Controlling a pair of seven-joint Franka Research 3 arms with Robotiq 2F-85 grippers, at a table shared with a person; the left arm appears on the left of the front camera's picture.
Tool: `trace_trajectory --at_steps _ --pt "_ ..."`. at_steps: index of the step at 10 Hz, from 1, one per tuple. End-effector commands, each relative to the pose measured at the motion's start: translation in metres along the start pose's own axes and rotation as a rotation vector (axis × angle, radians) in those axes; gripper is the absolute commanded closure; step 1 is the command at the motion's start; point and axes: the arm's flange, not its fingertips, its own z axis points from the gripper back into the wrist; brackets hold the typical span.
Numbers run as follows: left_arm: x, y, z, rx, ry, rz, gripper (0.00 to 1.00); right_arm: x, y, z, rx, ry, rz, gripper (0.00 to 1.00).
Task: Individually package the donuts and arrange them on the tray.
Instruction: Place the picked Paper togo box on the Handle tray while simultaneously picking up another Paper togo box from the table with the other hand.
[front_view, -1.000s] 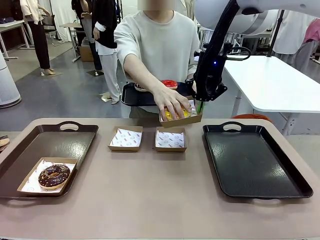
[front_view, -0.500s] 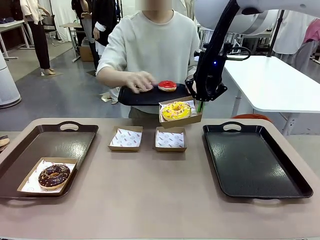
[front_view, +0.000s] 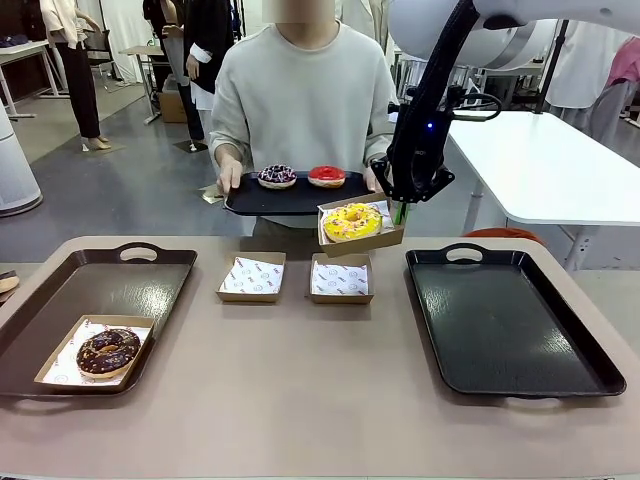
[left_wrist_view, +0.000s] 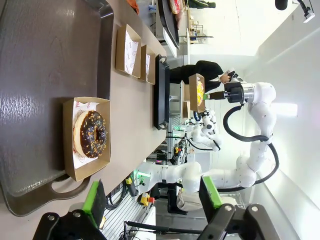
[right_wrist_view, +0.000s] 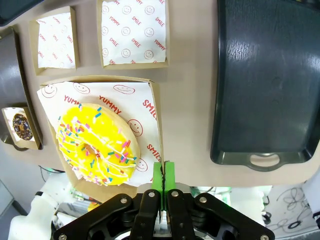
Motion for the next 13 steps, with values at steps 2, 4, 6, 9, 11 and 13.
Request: trace_trajectory --at_steps 2,4,6,9,11,13 --pt "0.0 0.0 0.0 0.0 0.0 0.0 0.02 0.0 0.0 0.0 0.0 0.0 0.0 0.99" --pt "0.022 -0.04 -0.03 0.172 0.026 -0.027 0.02 -0.013 -0.047 0.007 0.015 -0.014 0.022 0.99" --pt "0.053 -0.1 -0.072 0.287 0.099 -0.058 0.02 -0.031 -0.112 0.015 0.071 -0.022 0.002 0.99" --pt "0.076 -0.168 -0.146 0.525 0.191 -0.1 0.02 -0.044 -0.184 -0.007 0.11 -0.001 0.007 0.99" --pt "0.086 -0.194 -0.21 0.705 0.234 -0.123 0.02 -0.047 -0.213 -0.037 0.097 0.002 0.025 0.99" --pt "0.105 -0.199 -0.26 0.858 0.224 -0.141 0.02 -0.045 -0.226 -0.066 0.086 0.037 0.001 0.99"
